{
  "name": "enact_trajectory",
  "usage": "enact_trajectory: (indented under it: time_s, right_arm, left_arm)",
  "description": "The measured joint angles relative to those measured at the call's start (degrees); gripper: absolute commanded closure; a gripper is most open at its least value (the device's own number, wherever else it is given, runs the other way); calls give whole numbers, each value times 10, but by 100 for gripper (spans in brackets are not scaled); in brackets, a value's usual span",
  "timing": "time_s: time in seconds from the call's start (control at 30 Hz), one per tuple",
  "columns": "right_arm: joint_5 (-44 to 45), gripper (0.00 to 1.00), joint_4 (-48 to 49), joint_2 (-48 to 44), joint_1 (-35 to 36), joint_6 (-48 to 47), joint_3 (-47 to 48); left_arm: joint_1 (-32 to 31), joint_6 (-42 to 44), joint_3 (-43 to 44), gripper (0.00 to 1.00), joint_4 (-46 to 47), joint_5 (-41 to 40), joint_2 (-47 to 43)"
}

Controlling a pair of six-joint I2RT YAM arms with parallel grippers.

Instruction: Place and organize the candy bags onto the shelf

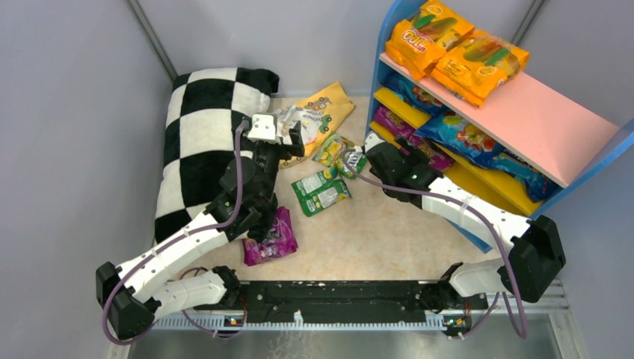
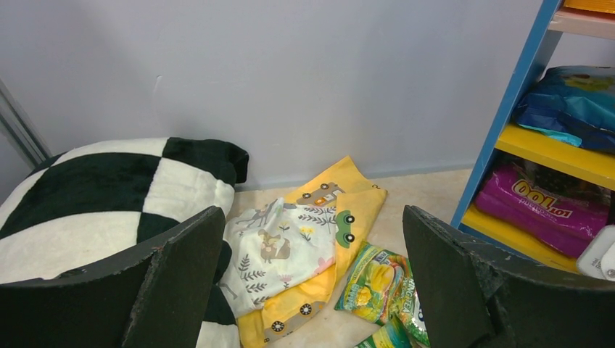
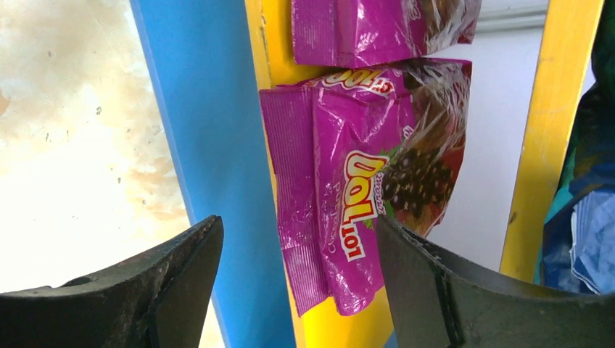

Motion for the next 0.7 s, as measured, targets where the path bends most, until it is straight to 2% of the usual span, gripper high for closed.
enact_trajectory:
  time_s: [0.07,0.3,0.43,0.7]
  right_arm:
    - [3,37,-15,-2,0,18,4]
    - [30,47,-16,-19,-2,25,-7]
    - [38,48,-3,-19,-10,19,-17]
    - [50,68,24,-18,-50,-1,-17]
  left_arm:
    - [0,0,0,1,0,0,0]
    - [1,-2,2,1,-5,2,0]
    - [2,-3,3,1,-6,2,0]
    - [3,-4,3,1,-9,2,0]
